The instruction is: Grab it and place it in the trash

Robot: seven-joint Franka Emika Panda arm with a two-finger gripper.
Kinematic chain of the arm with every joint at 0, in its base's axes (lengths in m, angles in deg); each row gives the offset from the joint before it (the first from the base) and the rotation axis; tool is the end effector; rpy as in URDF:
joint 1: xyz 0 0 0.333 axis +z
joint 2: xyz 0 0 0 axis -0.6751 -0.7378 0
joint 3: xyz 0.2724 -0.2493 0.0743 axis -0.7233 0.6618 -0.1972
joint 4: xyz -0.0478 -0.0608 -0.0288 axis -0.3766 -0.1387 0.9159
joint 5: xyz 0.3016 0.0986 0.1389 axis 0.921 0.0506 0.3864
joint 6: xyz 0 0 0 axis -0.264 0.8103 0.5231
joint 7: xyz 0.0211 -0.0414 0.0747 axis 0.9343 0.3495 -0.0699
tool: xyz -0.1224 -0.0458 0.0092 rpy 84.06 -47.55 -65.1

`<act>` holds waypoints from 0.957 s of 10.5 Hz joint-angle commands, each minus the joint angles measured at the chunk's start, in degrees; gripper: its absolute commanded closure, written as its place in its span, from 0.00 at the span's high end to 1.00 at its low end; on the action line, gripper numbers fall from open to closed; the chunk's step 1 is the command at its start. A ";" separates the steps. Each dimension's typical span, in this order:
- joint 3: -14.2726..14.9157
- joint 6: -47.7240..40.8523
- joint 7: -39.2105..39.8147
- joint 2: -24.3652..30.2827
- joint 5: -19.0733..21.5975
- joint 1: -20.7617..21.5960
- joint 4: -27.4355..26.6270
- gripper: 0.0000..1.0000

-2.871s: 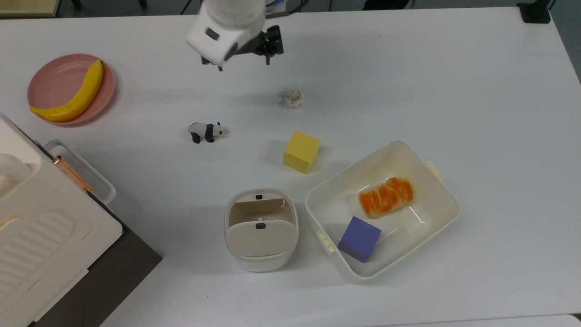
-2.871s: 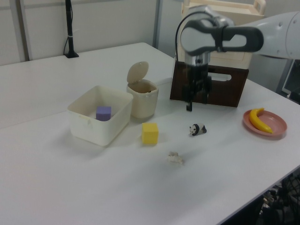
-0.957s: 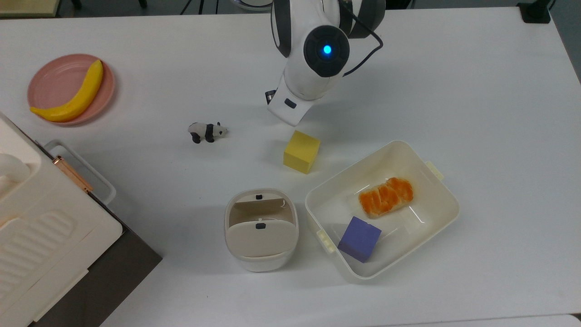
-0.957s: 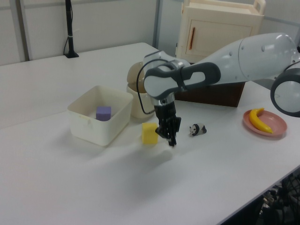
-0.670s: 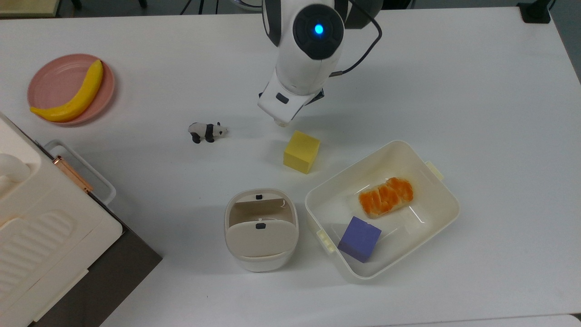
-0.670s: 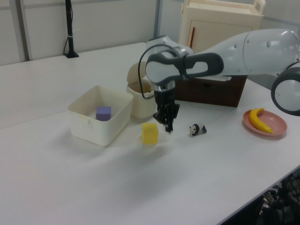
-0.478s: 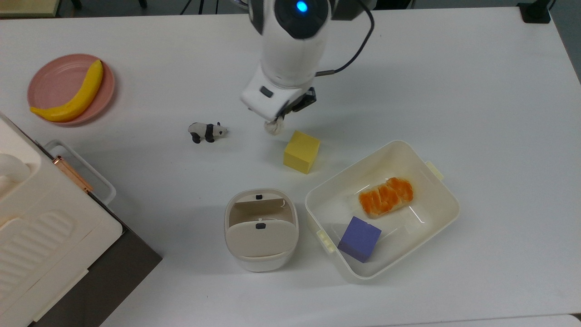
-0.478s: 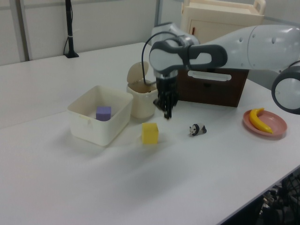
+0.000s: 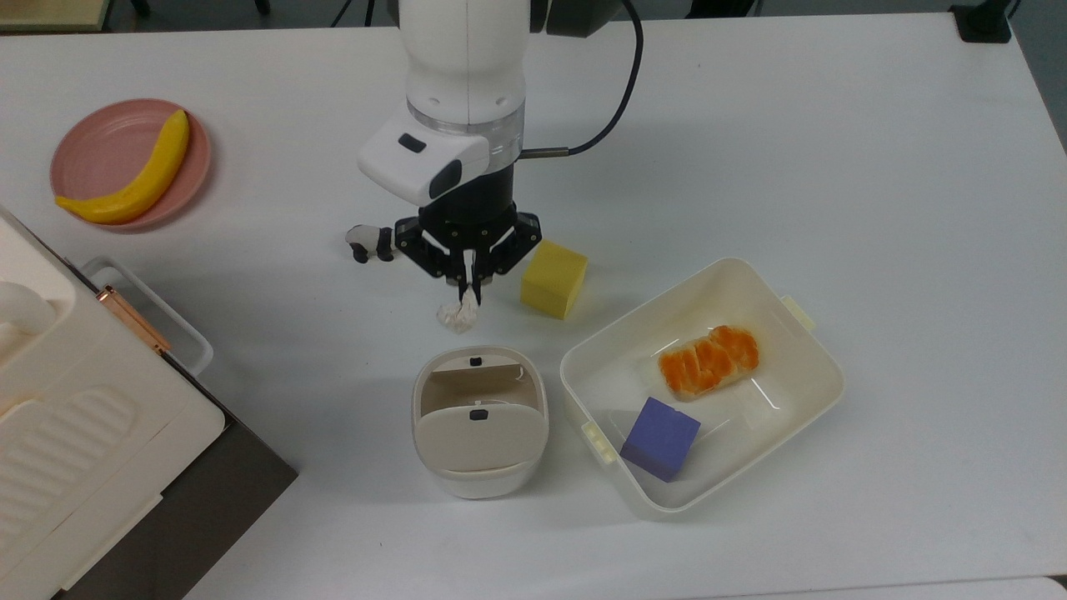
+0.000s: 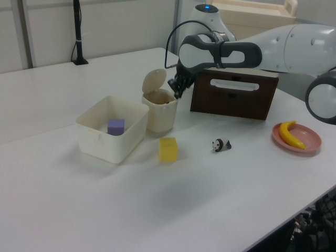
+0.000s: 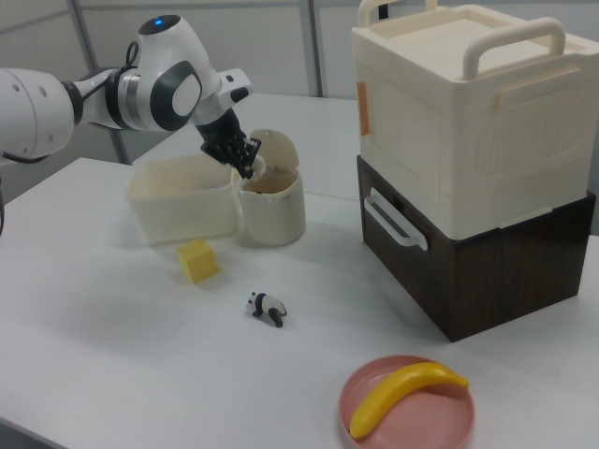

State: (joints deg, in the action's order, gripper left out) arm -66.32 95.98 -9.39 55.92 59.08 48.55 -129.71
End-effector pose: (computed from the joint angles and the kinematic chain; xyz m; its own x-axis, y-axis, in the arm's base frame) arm 0.6933 0.0436 0.5334 0.9326 0.1195 0.3406 0.0984 -0.9920 0.0785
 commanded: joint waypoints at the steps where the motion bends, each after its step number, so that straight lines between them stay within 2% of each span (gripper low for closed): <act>1: -0.15 10.05 -0.66 -2.51 0.50 -0.21 0.12 0.28; 2: -0.24 13.30 -0.66 -3.74 0.24 -0.21 0.12 0.41; 3: -0.33 14.64 -0.57 -4.36 -0.03 -0.12 0.12 0.82; 4: -0.41 14.74 0.48 -4.37 -2.03 0.14 -0.14 1.00; 5: -0.68 14.65 0.40 -4.19 -4.83 0.15 -0.23 1.00; 7: -0.68 12.91 0.13 -3.06 -4.78 -0.12 -0.84 1.00; 10: -0.77 2.31 0.57 1.68 -4.69 -0.29 -3.04 1.00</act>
State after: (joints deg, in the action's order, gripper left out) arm -66.84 106.46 -9.24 52.24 55.26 48.41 -129.66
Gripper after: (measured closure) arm 0.000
